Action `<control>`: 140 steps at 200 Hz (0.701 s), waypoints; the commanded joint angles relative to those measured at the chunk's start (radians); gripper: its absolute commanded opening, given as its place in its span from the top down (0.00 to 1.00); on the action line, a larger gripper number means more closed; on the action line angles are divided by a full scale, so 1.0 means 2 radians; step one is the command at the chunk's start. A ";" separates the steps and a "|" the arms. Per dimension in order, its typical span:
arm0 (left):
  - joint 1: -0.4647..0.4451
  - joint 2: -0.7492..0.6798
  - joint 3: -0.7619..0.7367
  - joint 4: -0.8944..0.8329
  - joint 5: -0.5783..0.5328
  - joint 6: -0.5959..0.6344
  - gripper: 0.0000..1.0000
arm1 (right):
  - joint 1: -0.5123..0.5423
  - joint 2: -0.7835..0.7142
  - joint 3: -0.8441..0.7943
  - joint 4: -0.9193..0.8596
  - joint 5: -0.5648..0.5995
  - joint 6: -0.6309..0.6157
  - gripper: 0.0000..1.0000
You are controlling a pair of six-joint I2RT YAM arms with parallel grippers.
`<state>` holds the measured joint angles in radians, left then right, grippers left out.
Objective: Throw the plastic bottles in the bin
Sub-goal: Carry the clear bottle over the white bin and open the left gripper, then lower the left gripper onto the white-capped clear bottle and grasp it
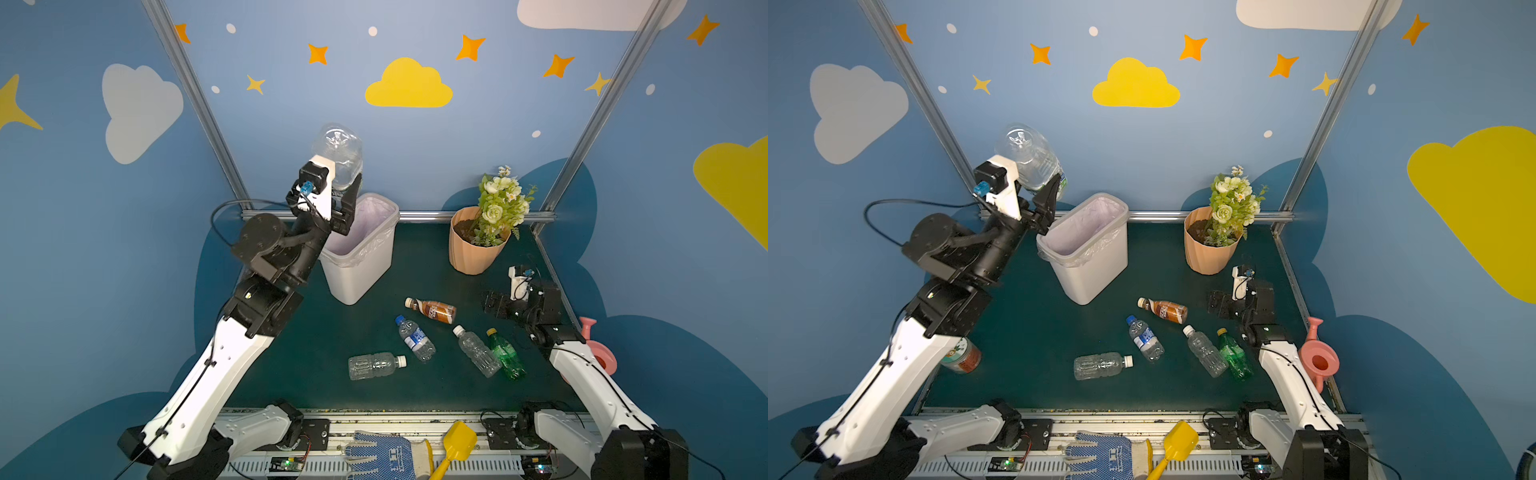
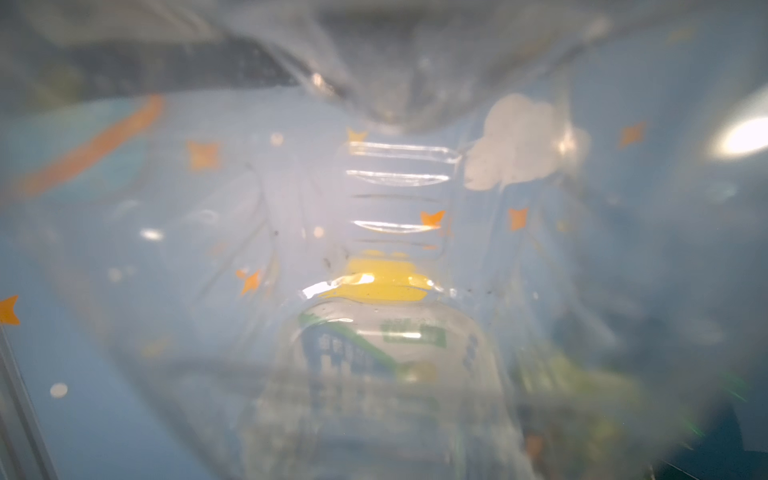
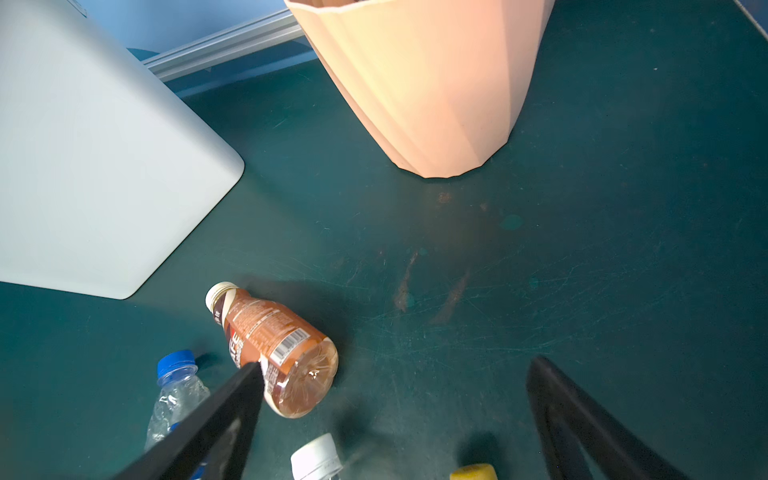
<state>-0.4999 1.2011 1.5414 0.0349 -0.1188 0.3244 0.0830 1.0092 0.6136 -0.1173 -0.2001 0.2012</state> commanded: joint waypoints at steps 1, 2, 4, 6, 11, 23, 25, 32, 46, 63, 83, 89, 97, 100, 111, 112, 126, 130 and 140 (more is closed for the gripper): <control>0.041 0.064 -0.014 -0.072 0.052 -0.088 0.36 | 0.002 -0.012 0.005 -0.005 0.003 -0.005 0.03; 0.042 0.067 -0.014 -0.075 0.053 -0.088 0.36 | 0.002 -0.013 0.005 -0.006 0.003 -0.005 0.03; 0.043 0.072 -0.014 -0.084 0.054 -0.087 0.35 | 0.001 -0.013 0.005 -0.006 0.003 -0.005 0.03; 0.044 0.077 -0.014 -0.091 0.054 -0.086 0.34 | 0.001 -0.014 0.004 -0.006 0.003 -0.005 0.03; 0.046 0.088 -0.014 -0.107 0.054 -0.086 0.33 | 0.001 -0.016 0.004 -0.007 0.005 -0.007 0.03; 0.050 0.105 -0.010 -0.138 0.065 -0.085 0.29 | 0.002 -0.019 0.002 -0.008 0.009 -0.008 0.03; 0.050 0.106 -0.009 -0.141 0.066 -0.085 0.28 | 0.001 -0.019 0.002 -0.009 0.009 -0.009 0.03; 0.050 0.107 -0.004 -0.149 0.068 -0.079 0.25 | 0.001 -0.021 0.002 -0.009 0.012 -0.010 0.03; 0.050 0.098 0.012 -0.145 0.051 -0.062 0.09 | 0.002 -0.022 0.002 -0.008 0.014 -0.010 0.03; 0.048 0.072 0.024 -0.101 0.028 -0.030 0.02 | 0.001 -0.021 0.004 -0.007 0.011 -0.008 0.03; 0.041 0.037 0.044 -0.068 0.033 -0.008 0.00 | 0.001 -0.019 0.004 -0.002 0.007 -0.003 0.03; 0.036 0.030 0.050 -0.065 0.034 -0.001 0.00 | 0.001 -0.018 0.003 0.000 0.006 -0.002 0.03; 0.027 0.021 0.054 -0.063 0.032 0.007 0.00 | 0.002 -0.016 0.002 0.003 0.006 0.001 0.03; 0.024 0.017 0.055 -0.063 0.032 0.011 0.00 | 0.002 -0.015 0.001 0.004 0.006 0.001 0.03; 0.010 0.006 0.052 -0.065 0.028 0.018 0.00 | 0.001 -0.012 0.001 0.004 0.004 0.003 0.03; 0.009 0.006 0.051 -0.065 0.028 0.018 0.00 | 0.001 -0.012 0.001 0.004 0.004 0.003 0.03; -0.006 -0.005 0.036 -0.071 0.022 0.022 0.00 | 0.002 -0.008 0.001 0.005 0.003 0.003 0.03; -0.010 -0.007 0.031 -0.072 0.018 0.023 0.00 | 0.001 -0.007 0.001 0.005 0.003 0.003 0.03; -0.016 -0.011 0.018 -0.078 0.010 0.026 0.00 | 0.001 -0.006 0.002 0.006 0.003 0.003 0.03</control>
<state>-0.5072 1.1599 1.6382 -0.0963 -0.0586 0.3347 0.0830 0.9867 0.6136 -0.1238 -0.1875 0.2020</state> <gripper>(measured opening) 0.998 0.967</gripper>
